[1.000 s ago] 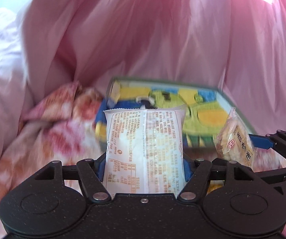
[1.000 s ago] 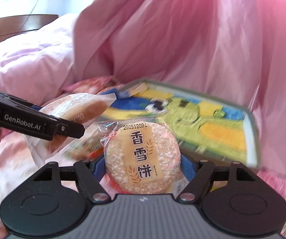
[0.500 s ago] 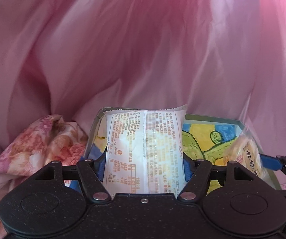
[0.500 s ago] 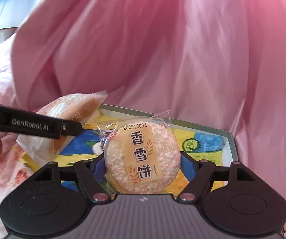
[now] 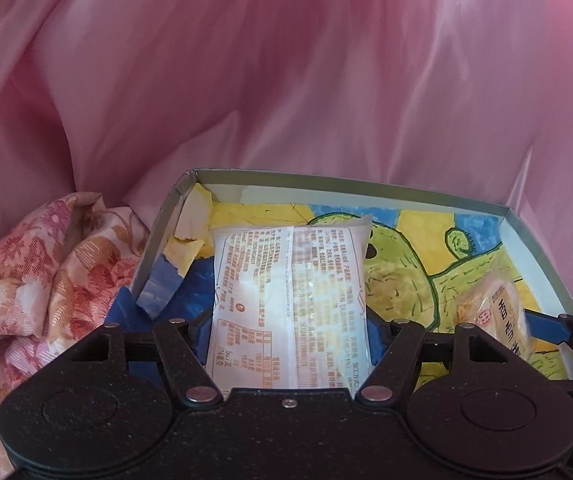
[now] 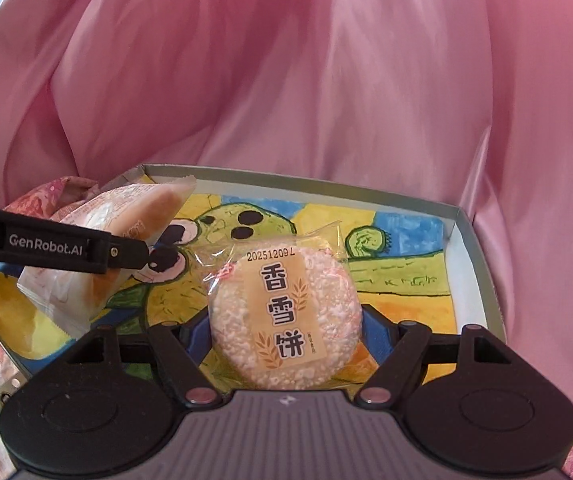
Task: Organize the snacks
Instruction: 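Carry both packets into the grey tray with both tools, then open both tools to release the packets in the tray and withdraw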
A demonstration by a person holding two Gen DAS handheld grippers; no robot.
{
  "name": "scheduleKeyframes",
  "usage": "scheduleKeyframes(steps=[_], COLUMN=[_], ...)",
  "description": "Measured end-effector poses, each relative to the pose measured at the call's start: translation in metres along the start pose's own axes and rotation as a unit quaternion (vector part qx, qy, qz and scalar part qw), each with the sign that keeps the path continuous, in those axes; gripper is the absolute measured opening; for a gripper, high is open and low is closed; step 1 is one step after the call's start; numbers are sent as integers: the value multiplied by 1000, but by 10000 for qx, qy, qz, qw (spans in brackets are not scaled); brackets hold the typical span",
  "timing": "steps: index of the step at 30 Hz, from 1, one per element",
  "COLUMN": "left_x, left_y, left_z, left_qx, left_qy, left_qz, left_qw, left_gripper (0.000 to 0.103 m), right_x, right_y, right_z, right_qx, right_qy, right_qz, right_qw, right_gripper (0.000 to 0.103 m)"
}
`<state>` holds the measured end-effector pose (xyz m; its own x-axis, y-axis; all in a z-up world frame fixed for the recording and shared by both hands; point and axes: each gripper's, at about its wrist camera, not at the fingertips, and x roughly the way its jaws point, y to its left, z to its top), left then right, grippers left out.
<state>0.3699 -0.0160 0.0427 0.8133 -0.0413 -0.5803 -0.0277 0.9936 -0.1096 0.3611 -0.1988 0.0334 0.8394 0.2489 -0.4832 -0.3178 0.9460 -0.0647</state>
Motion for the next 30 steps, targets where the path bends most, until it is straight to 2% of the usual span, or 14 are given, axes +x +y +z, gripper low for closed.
scheduleKeyframes(steps=[8,10,12,21,30], left_x=[9,9,5,-24,-71], left_y=[0,1,0,-3,-8], left_z=[-1,0,-1,2,-1], left_qx=[6,-19,1,-66,-178], left_qy=[117,155,118,-260,-693], left_qz=[23,-11,-29,-10,-96], left_qw=[9999,9999,9999,9996,9974], left_gripper=[71,72,77,91,93], right_x=[-4,-6,-7,-29,-89], right_y=[-2,-1,-1,-3,-4], right_z=[-2,-2,-2,0,3], right_qx=[41,35,44,142,137], right_qy=[33,17,-40,-311,-980], right_qz=[6,6,-21,-56,-151], right_qw=[10000,10000,10000,9994,9950], right_gripper=[78,84,89,101,103])
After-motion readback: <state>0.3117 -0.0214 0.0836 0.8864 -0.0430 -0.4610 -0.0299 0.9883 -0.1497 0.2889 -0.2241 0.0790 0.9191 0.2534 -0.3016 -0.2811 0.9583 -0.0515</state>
